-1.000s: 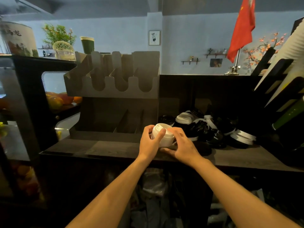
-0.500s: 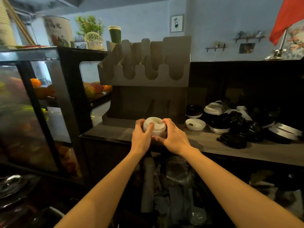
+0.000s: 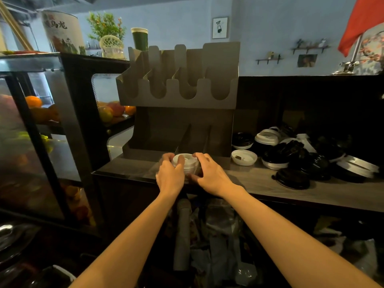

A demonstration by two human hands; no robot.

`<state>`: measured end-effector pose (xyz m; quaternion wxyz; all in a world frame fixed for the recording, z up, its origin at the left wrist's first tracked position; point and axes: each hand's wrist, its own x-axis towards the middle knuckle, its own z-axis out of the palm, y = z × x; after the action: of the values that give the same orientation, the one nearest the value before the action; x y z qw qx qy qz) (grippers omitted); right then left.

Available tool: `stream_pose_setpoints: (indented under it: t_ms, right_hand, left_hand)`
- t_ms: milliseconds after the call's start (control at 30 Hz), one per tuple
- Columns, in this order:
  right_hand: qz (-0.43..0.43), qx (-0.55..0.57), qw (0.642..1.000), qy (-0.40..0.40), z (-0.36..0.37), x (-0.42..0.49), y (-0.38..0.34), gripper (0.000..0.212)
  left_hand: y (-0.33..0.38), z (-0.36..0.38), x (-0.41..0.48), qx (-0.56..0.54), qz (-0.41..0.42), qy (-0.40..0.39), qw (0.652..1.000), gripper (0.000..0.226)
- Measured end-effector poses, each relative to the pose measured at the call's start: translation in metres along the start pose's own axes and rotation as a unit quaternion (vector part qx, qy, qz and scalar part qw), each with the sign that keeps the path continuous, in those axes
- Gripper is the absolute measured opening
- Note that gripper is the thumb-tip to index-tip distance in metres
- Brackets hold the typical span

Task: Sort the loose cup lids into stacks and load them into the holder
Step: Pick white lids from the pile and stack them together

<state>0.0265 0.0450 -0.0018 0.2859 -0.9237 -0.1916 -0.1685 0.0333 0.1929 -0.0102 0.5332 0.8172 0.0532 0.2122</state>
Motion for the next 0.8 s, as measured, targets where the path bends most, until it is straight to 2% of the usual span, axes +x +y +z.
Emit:
stream_pose_setpoints:
  t_ms: [100, 233, 400, 600, 700, 800]
  right_hand:
    - [0.001, 0.019, 0.999, 0.026, -0.005, -0.006, 0.004, 0.056]
    - [0.000, -0.013, 0.997, 0.079, -0.027, -0.020, 0.021, 0.046]
    - [0.054, -0.081, 0.986, 0.134, -0.078, -0.047, 0.063, 0.043]
    - [0.076, -0.201, 0.960, 0.181, -0.130, -0.086, 0.107, 0.043]
    - [0.064, -0.256, 0.945, 0.194, -0.142, -0.102, 0.125, 0.037]
    - [0.092, -0.229, 0.936, 0.253, -0.145, -0.106, 0.136, 0.033]
  left_hand:
    - [0.008, 0.002, -0.007, 0.021, 0.063, 0.017, 0.998, 0.041]
    - [0.030, 0.014, -0.019, 0.030, 0.196, 0.014, 0.980, 0.039]
    - [0.063, 0.056, -0.036, 0.002, 0.309, -0.113, 0.944, 0.034]
    - [0.092, 0.121, -0.049, 0.016, 0.315, -0.202, 0.927, 0.035]
    - [0.101, 0.145, -0.045, 0.082, 0.316, -0.204, 0.923, 0.040]
    - [0.101, 0.163, -0.042, 0.167, 0.324, -0.178, 0.914, 0.043]
